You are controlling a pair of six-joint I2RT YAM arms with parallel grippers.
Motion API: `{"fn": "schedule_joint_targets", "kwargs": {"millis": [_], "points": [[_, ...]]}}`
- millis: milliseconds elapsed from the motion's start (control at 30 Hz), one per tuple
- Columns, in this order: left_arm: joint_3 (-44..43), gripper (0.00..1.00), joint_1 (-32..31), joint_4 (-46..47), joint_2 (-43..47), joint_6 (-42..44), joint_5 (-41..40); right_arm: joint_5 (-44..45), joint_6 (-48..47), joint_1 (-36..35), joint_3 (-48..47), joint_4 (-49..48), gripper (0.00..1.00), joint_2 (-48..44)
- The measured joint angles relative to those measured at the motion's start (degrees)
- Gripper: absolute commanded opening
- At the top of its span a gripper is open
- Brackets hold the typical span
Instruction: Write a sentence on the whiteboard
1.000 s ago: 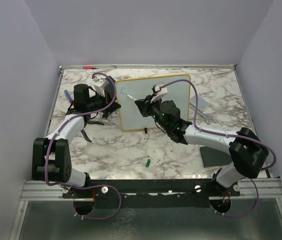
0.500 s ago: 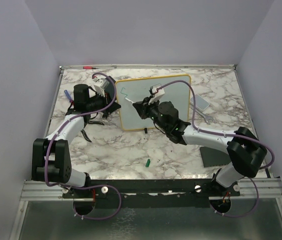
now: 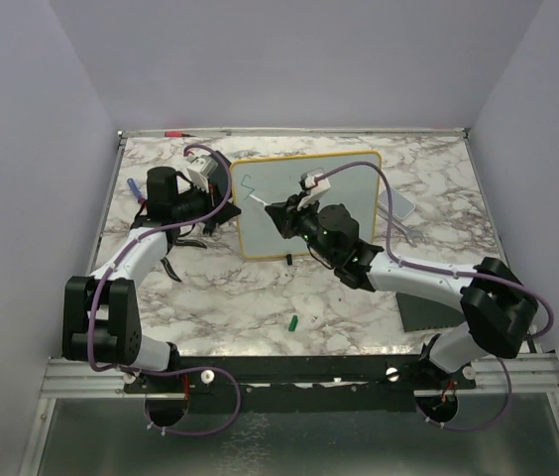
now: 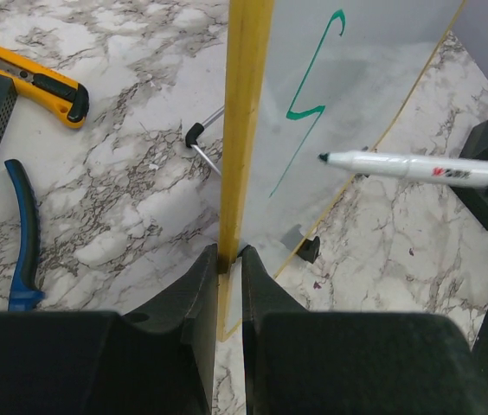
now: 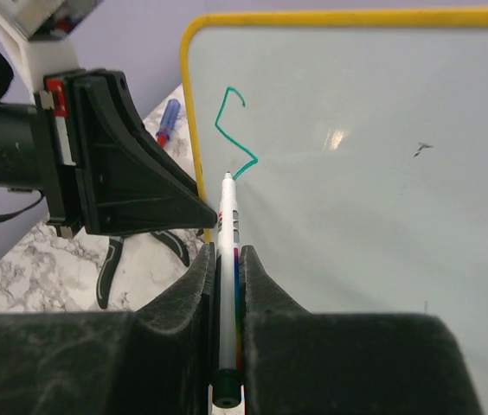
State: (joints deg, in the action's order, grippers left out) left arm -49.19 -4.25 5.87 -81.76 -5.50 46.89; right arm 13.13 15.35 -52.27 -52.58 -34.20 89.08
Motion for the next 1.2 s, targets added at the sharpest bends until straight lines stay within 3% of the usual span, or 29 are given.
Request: {"fn": "schedule_joint_targets", "kwargs": {"millis": [233, 1200], "points": [[0.00, 0.00, -0.11, -0.04, 0.11, 0.02, 0.00, 3.02, -0.90, -0.15, 1.05, -0.52, 0.01, -4.90], [0.00, 0.00, -0.11, -0.44, 0.33, 0.22, -0.11, 9.01, -1.97, -0.57, -1.57, 0.87, 0.01, -1.51]]}}
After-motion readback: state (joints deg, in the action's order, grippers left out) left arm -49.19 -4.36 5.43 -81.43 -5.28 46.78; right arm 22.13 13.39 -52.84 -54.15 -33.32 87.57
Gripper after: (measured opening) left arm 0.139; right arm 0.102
